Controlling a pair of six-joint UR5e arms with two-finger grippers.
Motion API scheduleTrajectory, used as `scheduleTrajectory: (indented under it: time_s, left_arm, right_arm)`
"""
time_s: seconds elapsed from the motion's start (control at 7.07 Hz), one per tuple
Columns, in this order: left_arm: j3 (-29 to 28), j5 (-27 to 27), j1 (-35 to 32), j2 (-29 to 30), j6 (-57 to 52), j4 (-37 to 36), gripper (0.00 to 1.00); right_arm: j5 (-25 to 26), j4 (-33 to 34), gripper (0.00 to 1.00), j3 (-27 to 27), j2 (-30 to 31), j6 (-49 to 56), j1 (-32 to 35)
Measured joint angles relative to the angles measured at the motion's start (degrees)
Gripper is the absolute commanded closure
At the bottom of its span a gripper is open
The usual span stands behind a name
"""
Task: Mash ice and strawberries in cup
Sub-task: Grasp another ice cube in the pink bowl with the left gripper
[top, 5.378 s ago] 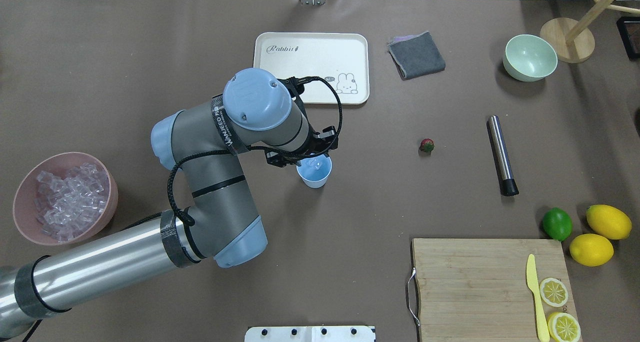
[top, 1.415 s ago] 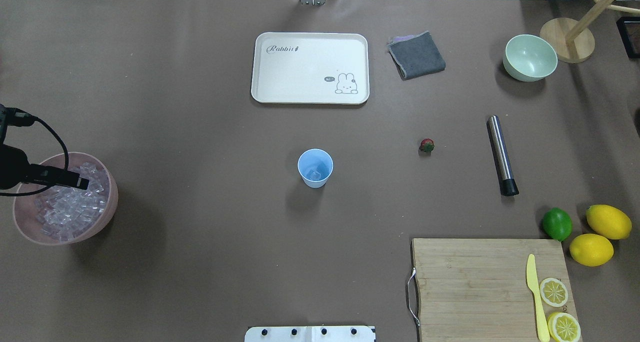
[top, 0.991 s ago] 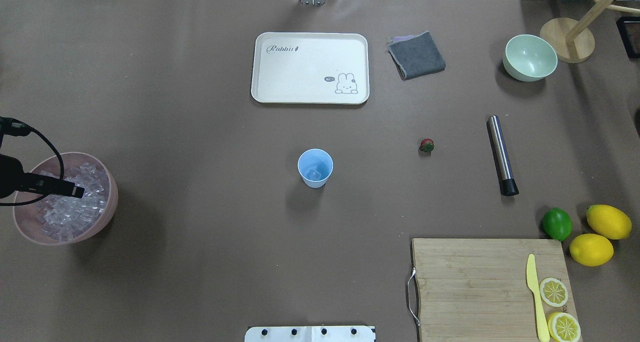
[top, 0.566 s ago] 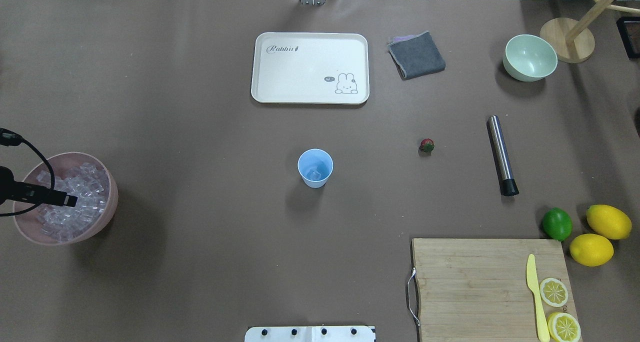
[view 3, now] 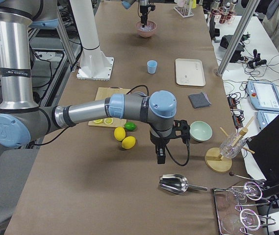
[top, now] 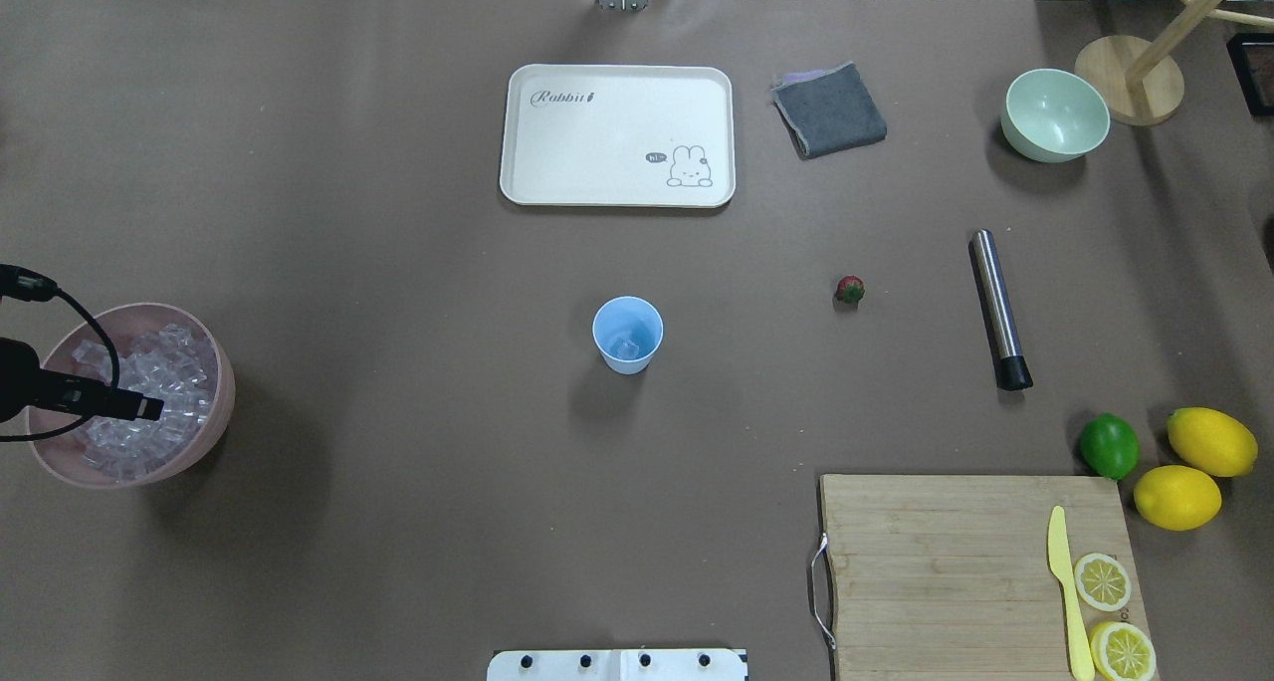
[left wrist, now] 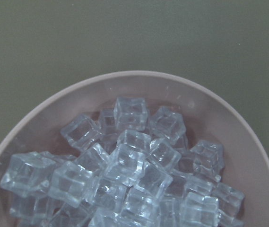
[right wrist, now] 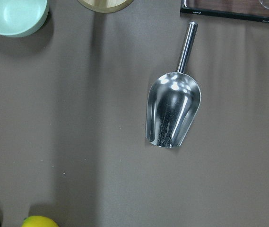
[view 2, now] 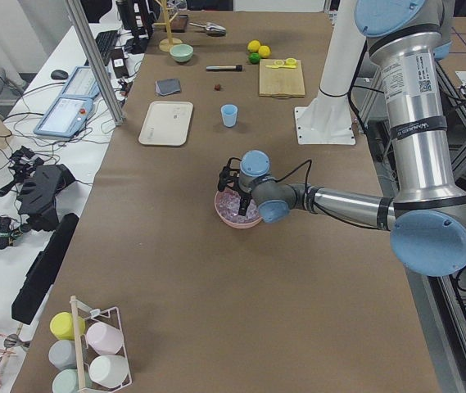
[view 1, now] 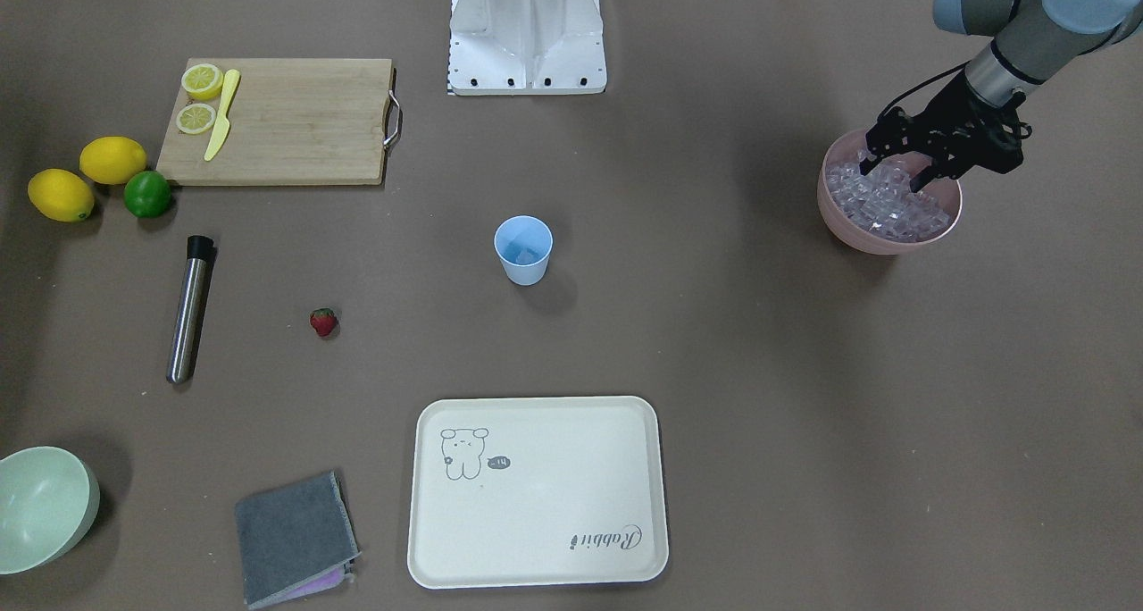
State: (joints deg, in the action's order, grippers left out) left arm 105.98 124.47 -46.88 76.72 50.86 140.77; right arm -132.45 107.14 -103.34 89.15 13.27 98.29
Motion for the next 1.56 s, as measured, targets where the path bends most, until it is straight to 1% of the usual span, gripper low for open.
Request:
scheduleTrajectory:
  time_s: [0.57, 0.85, 1.13, 1.56]
  left_arm:
    - [0.1, 0.0, 0.5, 1.1, 0.0, 0.1, 0.11]
    - [-0.3, 0.0, 0.5, 3.0, -0.1, -0.2, 0.17]
    - [-0.9, 0.1, 0.6, 4.6, 0.0, -0.4, 0.30]
    - [-1.2, 0.3, 0.6, 4.7, 0.0, -0.4, 0.30]
  right_arm:
    - [0.0, 0.0, 0.00, -0.1, 0.2, 0.0, 0.2]
    - [-0.1, 0.0, 0.00, -0.1, 0.3, 0.0, 0.3]
    - [-0.1, 0.0, 0.00, -0.2, 0.4, 0.0, 0.3]
    - [-0.1, 0.0, 0.00, -0.3, 0.4, 0.0, 0.3]
